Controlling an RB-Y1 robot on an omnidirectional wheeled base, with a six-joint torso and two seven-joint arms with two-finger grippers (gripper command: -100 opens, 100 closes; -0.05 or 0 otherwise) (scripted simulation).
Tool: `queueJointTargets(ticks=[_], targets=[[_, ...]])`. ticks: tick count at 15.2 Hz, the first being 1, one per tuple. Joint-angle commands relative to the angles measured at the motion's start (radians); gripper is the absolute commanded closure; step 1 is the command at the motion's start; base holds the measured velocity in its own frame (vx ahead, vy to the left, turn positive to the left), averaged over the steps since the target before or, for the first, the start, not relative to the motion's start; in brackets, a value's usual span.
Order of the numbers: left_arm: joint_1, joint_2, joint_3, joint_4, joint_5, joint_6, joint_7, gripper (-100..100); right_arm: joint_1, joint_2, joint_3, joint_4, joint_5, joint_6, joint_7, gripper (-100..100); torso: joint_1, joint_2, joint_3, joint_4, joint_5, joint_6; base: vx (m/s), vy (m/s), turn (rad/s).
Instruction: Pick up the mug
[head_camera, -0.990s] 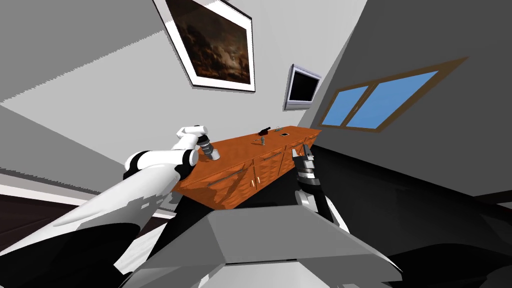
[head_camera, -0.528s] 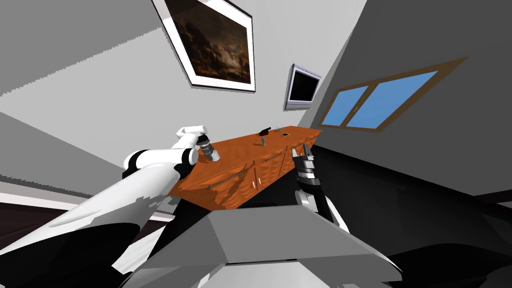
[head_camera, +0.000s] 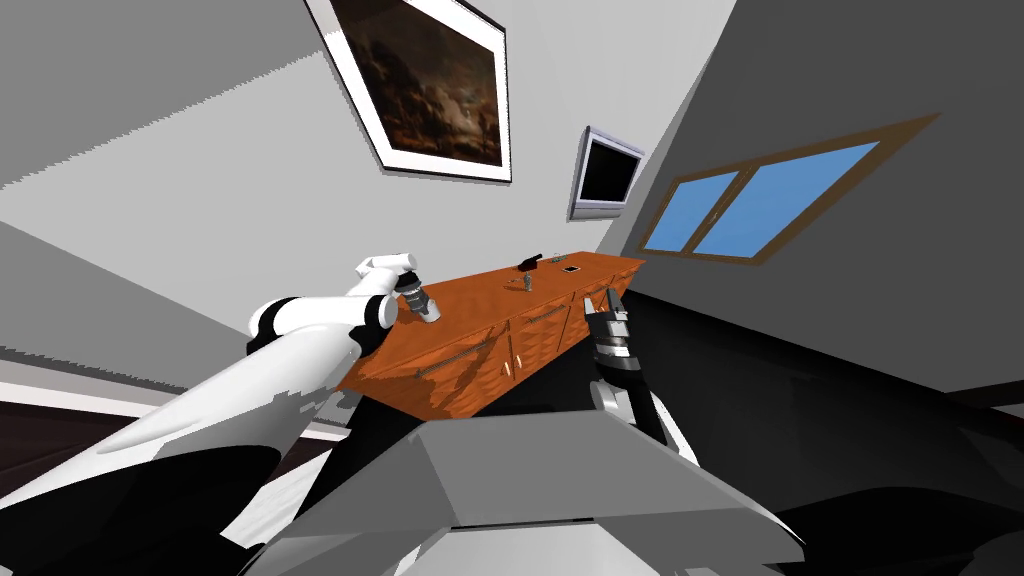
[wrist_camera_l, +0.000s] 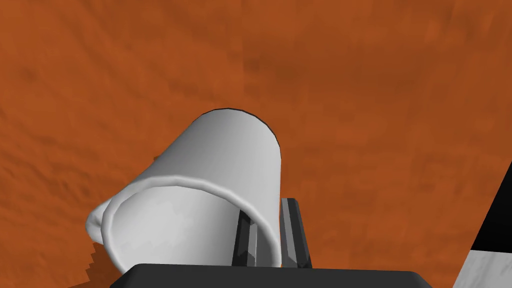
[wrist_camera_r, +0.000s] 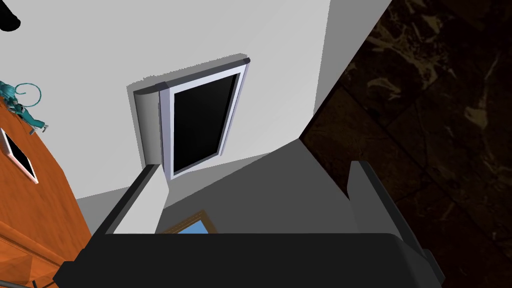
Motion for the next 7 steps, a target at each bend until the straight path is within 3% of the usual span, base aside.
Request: queueJointTargets(ticks=[1,4,7], targets=[[0.000,0.000,0.000,0.000,0.000,0.000,0.000,100,0.000,0.000,0.000,0.000,0.000,0.000,0.000,0,0.000,0.000,0.000,0.000,0.000,0.000,0.000,0.000,0.000],[-0.017,0.015,-0.004,-0.016,0.001,0.042,-0.001,100,0.000,0.000,0.000,0.000,0.000,0.000,0.000,0,0.000,-0.001,0.000,0.000,-0.001,0.000,0.010,0.004,-0.012],[-0.019,0.013,-0.005,0.000,0.000,0.031,-0.003,100,0.000,0.000,0.000,0.000,0.000,0.000,0.000,0,0.000,-0.001,0.000,0.000,-0.001,0.001,0.016,0.007,-0.004]])
